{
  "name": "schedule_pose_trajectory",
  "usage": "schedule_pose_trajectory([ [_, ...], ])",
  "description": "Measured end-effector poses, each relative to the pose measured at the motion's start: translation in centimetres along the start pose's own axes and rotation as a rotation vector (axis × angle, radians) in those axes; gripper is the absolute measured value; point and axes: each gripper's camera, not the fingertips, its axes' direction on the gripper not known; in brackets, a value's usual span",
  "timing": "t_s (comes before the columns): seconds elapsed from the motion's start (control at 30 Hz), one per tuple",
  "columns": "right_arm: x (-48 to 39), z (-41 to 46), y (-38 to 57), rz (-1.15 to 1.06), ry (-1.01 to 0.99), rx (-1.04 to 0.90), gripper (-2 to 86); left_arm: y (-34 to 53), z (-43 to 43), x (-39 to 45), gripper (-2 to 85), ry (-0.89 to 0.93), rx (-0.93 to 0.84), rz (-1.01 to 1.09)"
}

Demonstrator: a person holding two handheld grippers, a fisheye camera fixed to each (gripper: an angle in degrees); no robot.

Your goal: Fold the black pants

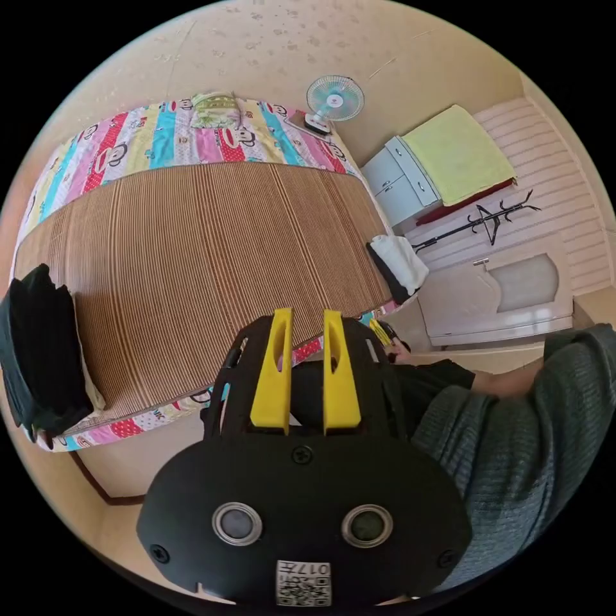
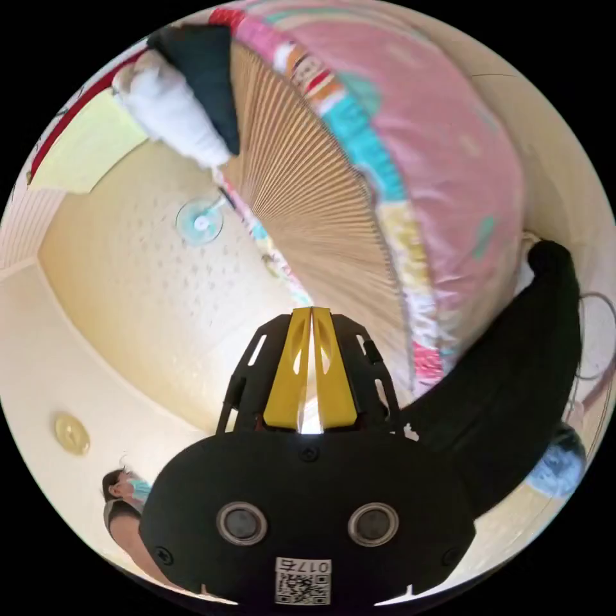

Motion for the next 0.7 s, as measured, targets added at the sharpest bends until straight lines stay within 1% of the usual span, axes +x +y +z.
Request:
schedule_pose_trajectory([
  [0.03, -2.1, 3.3, -0.4, -0.060, -0.073, -0.061, 0.3, 0.4, -0.6, -0.3, 7.4, -0.008, 0.013, -0.008],
  [0.13, -6.4, 10.2, -0.3, -0.132, -0.233, -0.147, 0.3, 2.5, -3.7, -1.8, 6.3, -0.089, 0.064, -0.041],
  [0.23, -9.2, 15.0, 1.4, -0.171, -0.330, -0.156, 0.3, 4.7, -6.7, -3.4, 6.2, -0.153, 0.122, -0.069],
  [0.33, -9.7, 19.0, 4.0, -0.193, -0.360, -0.212, 0.3, 7.2, -9.7, -6.1, 6.2, -0.167, 0.215, -0.139],
  [0.43, -7.1, 22.2, 7.2, -0.141, -0.307, -0.256, 0.3, 10.3, -13.0, -10.0, 6.2, -0.171, 0.330, -0.272],
  [0.5, -4.6, 23.6, 9.1, -0.098, -0.303, -0.270, 0.4, 12.9, -15.5, -13.2, 6.2, -0.205, 0.405, -0.366],
  [0.6, 0.2, 25.5, 11.4, -0.034, -0.312, -0.267, 0.4, 15.2, -18.4, -17.5, 6.5, -0.286, 0.433, -0.483],
  [0.7, 3.9, 26.7, 13.0, -0.007, -0.318, -0.249, 0.3, 16.5, -20.8, -22.2, 7.1, -0.334, 0.450, -0.554],
])
